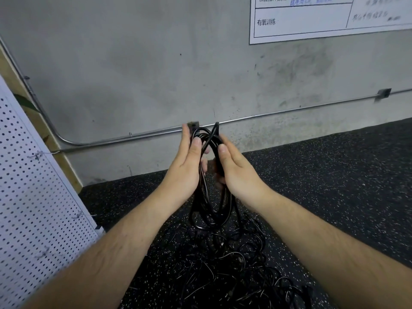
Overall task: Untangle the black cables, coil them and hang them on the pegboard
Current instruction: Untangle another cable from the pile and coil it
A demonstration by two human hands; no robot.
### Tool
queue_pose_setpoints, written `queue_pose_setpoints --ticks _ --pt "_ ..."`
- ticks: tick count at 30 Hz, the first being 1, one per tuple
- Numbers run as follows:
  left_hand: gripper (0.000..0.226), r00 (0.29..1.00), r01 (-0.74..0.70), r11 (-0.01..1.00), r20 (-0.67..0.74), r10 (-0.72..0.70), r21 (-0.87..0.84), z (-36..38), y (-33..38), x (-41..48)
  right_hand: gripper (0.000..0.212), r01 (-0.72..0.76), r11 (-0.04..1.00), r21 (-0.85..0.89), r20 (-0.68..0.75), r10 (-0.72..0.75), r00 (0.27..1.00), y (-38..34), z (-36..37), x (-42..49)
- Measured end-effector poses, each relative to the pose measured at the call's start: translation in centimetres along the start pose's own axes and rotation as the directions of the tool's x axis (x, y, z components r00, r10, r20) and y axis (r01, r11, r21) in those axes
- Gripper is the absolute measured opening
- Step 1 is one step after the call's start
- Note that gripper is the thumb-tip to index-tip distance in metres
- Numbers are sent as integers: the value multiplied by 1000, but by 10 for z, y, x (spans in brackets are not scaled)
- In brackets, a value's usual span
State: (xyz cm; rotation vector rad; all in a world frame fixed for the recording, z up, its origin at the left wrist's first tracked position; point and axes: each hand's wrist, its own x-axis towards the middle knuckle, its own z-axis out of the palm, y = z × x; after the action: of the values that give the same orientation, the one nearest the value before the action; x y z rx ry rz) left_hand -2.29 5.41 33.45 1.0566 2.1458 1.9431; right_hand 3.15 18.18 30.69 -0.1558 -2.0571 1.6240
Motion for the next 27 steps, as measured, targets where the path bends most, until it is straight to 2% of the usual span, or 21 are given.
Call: queue_pose_setpoints --ticks 2,5,7,12,15,18,20,23,27 --pt "32 999 5 999 -38 -6 -34 3 -5 3 39 8 1000 24 10 -8 1000 4 1 0" --pt "58 1000 -28 997 13 27 77 2 -1 -1 35 8 999 38 11 -9 1000 3 3 -1" --pt "62 997 -69 990 50 63 123 1 1 -5 39 16 999 37 11 -16 1000 2 3 -1" --pt "29 993 -92 984 -57 101 152 -3 -4 1 53 22 997 -79 111 -13 994 -2 0 -12" --pt "17 989 -80 976 -109 104 202 -7 -7 5 74 50 986 -156 198 -18 980 -14 0 -17" --pt "18 995 48 999 -90 -50 -17 -7 -5 7 129 -53 962 -267 274 128 953 -18 -4 -16" --pt "22 986 122 983 -100 -136 -135 -7 -4 11 153 -74 944 -321 302 176 937 -19 -1 -21" --pt "24 982 125 984 -128 -141 -127 -8 -5 14 159 -122 924 -362 194 203 960 -23 14 -34" --pt "23 980 116 986 -151 -133 -116 -7 -6 14 152 -136 844 -518 69 201 977 -27 33 -40"
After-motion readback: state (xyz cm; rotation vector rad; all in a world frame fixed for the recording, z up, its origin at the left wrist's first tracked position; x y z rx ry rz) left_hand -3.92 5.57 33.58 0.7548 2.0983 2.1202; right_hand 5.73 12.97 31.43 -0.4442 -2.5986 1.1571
